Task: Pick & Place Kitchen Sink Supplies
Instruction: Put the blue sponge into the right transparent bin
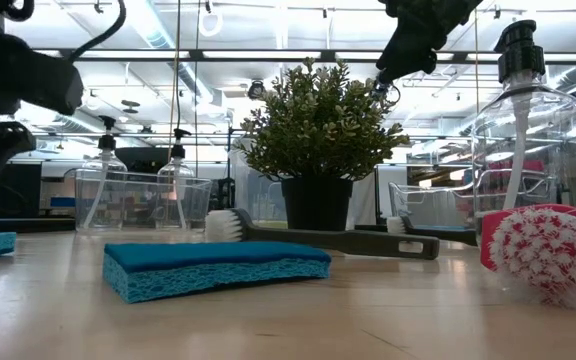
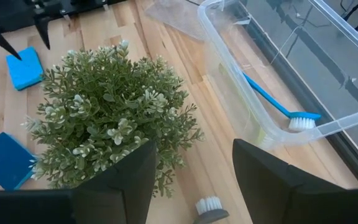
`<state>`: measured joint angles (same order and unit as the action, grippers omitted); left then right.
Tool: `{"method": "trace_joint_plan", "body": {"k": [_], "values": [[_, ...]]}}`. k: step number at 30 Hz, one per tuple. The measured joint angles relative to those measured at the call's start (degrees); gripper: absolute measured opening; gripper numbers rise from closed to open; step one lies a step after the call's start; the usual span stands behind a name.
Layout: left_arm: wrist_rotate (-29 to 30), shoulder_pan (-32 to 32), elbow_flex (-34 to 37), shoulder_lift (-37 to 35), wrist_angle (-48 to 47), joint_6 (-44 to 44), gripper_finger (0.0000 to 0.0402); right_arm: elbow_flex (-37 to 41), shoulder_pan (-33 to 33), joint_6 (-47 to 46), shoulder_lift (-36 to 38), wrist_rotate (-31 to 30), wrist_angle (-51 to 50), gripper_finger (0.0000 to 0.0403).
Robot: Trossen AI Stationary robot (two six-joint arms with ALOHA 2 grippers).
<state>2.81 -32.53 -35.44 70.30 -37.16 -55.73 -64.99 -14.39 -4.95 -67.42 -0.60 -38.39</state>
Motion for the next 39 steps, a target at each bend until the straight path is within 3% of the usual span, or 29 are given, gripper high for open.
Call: {"method": "trace_joint_plan", "body": {"k": [8,16,27,34,39], "values": [[-4.05,-1.21,4.14,1.62,8.02,-0.04,0.0291,0.0,-0.02,0.0,-0.02,0.0,0.02,0.0213],[-6.87,-1.18,6.2,1.75,10.18,0.96,0.0274,0.0,-0.02,-0.02,-0.02,0.0,0.07,0.0213],[-12.28,-1.11,7.82,1.75,12.33,3.01,0.0125,0.0,-0.01,-0.02,-0.02,-0.02,0.28,0.0213],[-12.46,-1.07,7.82,1.73,12.36,3.9,0.0022,0.0,-0.01,-0.02,-0.02,-0.02,0.31,0.0213],[-13.05,-1.07,7.82,1.73,12.36,3.85,0.0007,0.0,-0.01,-0.04,-0.02,-0.02,0.31,0.0213]]}}
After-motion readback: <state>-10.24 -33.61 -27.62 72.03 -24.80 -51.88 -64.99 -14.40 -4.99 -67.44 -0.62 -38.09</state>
